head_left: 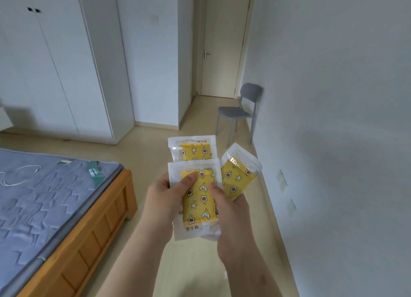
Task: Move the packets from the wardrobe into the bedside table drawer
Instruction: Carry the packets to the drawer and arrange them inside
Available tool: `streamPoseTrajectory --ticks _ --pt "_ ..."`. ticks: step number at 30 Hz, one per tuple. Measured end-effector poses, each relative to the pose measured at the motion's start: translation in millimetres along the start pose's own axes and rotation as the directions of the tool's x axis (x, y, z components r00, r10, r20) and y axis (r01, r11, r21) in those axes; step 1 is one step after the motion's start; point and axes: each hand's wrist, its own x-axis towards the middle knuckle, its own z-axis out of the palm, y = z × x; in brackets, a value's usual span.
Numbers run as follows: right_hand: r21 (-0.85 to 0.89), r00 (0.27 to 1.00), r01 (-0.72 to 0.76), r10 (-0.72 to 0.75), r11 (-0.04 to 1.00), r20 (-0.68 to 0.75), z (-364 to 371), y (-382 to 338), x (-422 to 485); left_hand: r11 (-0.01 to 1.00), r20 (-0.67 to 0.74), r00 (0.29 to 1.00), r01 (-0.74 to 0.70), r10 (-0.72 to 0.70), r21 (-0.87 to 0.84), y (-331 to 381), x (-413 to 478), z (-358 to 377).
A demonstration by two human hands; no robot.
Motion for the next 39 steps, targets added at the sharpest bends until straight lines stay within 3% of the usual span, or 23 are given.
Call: streamPoseTrajectory --ticks 7,13,25,32,39 --pt "0.036 0.999 0.029 -0.03 0.999 0.025 79 -48 213 0.998 0.074 0.995 -0.062 0.06 0.017 54 228 38" --pt "0.075 1.0 0.003 -0.002 0.997 -0.012 102 -63 364 1.0 0.083 0.997 0.003 -0.003 -0.004 55 373 85" --pt "-0.01 0.98 -0.021 0.022 1.0 0.198 193 -121 714 0.994 -0.177 0.981 -0.087 0.075 -0.062 101 702 166" --pt "-0.09 0.913 -0.137 0.161 0.987 0.375 295 -101 847 0.98 -0.417 0.909 -0.099 0.019 -0.171 116 842 125" --pt "-0.058 0.897 -0.156 0.166 0.986 0.409 421 -89 976 0.975 -0.416 0.907 -0.151 0.071 -0.162 166 1009 70"
